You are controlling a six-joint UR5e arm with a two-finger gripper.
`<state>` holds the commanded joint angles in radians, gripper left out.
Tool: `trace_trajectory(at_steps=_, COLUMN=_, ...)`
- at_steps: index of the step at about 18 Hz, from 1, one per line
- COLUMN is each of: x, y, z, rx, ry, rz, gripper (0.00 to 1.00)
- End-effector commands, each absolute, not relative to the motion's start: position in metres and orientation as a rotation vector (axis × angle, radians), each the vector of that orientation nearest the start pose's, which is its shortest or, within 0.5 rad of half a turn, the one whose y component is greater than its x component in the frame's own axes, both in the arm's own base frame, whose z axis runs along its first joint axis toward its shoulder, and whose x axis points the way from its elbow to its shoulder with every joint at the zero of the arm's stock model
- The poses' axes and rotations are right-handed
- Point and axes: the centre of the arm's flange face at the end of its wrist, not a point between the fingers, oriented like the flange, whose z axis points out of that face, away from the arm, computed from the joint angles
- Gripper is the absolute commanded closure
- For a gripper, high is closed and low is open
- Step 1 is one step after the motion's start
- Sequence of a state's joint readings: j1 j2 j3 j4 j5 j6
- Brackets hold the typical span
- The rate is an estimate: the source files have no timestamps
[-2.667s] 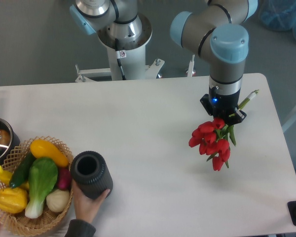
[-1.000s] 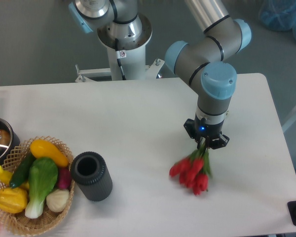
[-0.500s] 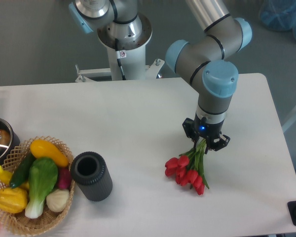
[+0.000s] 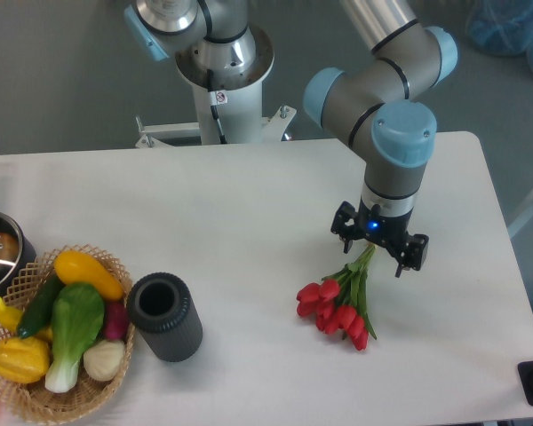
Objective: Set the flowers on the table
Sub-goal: 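Raise the open gripper up away from the tulips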
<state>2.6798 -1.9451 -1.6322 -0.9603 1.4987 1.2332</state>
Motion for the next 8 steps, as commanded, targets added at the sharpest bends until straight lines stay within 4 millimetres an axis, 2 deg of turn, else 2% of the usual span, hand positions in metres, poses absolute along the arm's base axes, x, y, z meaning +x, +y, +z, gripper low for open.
trace_trajectory(at_steps=2, x=-0.508, y=0.4, z=0.312, rx=-2.989, ry=0.187, rz=0.242, gripper=0.0)
trace_trajectory(at_steps=4, x=-0.526, y=0.383, z=0.308, rx=-2.993, ry=0.161, rz=0.267, gripper=0.0)
trace_trajectory(at_steps=8, x=-0.537, y=0.368, z=0.309, rx=-2.992, ry=0.371, rz=0.293, gripper=0.0)
